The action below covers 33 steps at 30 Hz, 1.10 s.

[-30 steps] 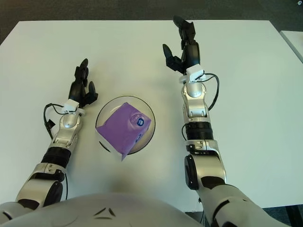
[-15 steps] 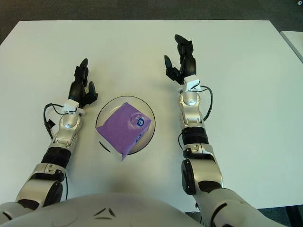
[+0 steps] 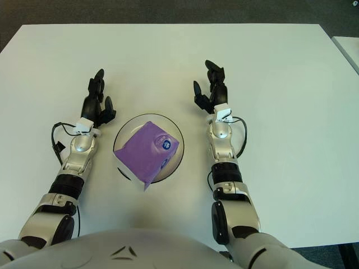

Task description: Put the tissue paper into the plate.

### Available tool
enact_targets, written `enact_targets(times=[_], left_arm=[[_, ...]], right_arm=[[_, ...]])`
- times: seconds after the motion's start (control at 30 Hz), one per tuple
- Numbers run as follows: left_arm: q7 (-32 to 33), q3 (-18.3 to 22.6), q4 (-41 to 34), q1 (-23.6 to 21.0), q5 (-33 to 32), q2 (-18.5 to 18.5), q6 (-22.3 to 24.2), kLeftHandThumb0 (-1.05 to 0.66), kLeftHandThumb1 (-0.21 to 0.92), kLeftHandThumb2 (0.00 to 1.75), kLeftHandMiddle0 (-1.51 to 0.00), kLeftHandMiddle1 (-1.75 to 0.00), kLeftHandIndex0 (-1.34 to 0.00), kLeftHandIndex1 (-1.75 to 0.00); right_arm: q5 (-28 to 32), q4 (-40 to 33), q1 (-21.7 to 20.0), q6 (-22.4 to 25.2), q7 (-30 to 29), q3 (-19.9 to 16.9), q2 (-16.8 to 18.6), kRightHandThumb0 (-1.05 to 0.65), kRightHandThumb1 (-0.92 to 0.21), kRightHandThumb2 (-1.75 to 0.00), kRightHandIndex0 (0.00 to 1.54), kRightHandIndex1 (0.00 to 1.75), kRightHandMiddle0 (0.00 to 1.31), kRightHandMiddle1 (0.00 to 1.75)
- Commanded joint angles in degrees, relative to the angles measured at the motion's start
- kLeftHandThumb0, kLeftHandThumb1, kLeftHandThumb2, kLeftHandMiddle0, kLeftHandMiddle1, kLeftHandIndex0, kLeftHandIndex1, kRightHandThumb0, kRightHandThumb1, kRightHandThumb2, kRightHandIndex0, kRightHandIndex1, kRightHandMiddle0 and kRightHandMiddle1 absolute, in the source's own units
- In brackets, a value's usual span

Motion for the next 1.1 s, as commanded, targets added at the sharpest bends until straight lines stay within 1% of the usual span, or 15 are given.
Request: enact_targets(times=[0.0, 0.13, 0.43, 0.77, 1.07], left_arm=[[0.98, -0.89, 5.04, 8.9, 1.64, -0.66, -0.29, -0.83, 0.92, 0.87, -0.12, -0.08, 0.0, -0.32], [1.01, -0.85, 5.06, 8.85, 1.57, -0.71, -0.29, -0.82, 0.92, 0.88, -0.12, -0.08, 0.0, -0.32], [1.39, -0.94, 5.05, 8.78, 1.82, -0.74, -0.34, -0.8, 0.92, 0.88, -0.13, -0.08, 0.0, -0.32], [1.71, -0.97, 5.01, 8.63, 1.99, -0.72, -0.42, -0.81, 0.92, 0.88, -0.13, -0.07, 0.0, -0.31], [2.28, -0.74, 5.27, 8.23, 2.32, -0.65, -0.43, -0.83, 0.92, 0.89, -0.13, -0.07, 0.0, -0.31]], right_arm=[[0.18, -1.52, 3.51, 0.39, -0.81, 0.58, 1.2, -0.61, -0.92, -0.59, 0.12, 0.39, 0.0, 0.63], [-0.22, -1.9, 4.61, 0.9, -1.16, 1.09, 1.57, -0.62, -0.92, -0.58, 0.12, 0.38, 0.0, 0.61], [-1.26, -3.05, 7.59, 2.81, -1.29, 2.3, 1.08, -0.6, -0.92, -0.56, 0.15, 0.39, 0.0, 0.57], [-1.54, -4.04, 9.34, 4.72, -1.2, 2.73, 1.05, -0.58, -0.92, -0.54, 0.15, 0.42, 0.0, 0.56], [-1.64, -4.28, 11.08, 5.41, -0.41, 3.43, 0.93, -0.59, -0.91, -0.53, 0.15, 0.43, 0.0, 0.54]])
